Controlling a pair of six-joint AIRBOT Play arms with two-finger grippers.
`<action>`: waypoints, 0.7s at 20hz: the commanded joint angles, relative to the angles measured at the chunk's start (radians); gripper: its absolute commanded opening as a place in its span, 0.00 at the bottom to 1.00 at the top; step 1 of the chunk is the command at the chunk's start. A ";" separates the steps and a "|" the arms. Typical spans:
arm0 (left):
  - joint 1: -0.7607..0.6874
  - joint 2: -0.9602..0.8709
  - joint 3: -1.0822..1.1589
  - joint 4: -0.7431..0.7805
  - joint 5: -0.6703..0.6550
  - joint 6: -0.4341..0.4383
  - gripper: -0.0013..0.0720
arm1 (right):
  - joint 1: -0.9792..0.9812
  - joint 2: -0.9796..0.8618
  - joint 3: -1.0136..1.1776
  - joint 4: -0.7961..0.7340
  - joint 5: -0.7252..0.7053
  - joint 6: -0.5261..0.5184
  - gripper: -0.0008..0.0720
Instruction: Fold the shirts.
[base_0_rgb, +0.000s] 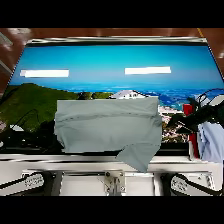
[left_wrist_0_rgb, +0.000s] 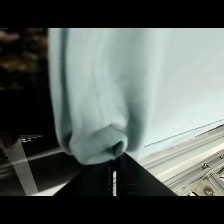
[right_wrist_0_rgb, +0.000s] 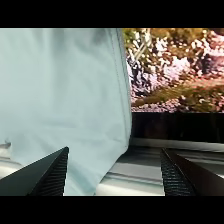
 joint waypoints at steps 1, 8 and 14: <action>-0.023 -0.008 -0.001 -0.015 0.000 0.004 0.07 | 0.000 0.037 -0.086 -0.002 0.017 -0.024 0.94; -0.023 0.022 -0.001 -0.053 -0.014 0.037 0.07 | 0.001 0.230 -0.466 0.092 -0.227 -0.072 0.94; -0.023 0.026 -0.001 -0.101 -0.015 0.048 0.07 | 0.133 0.227 -0.615 0.192 -0.374 -0.081 0.94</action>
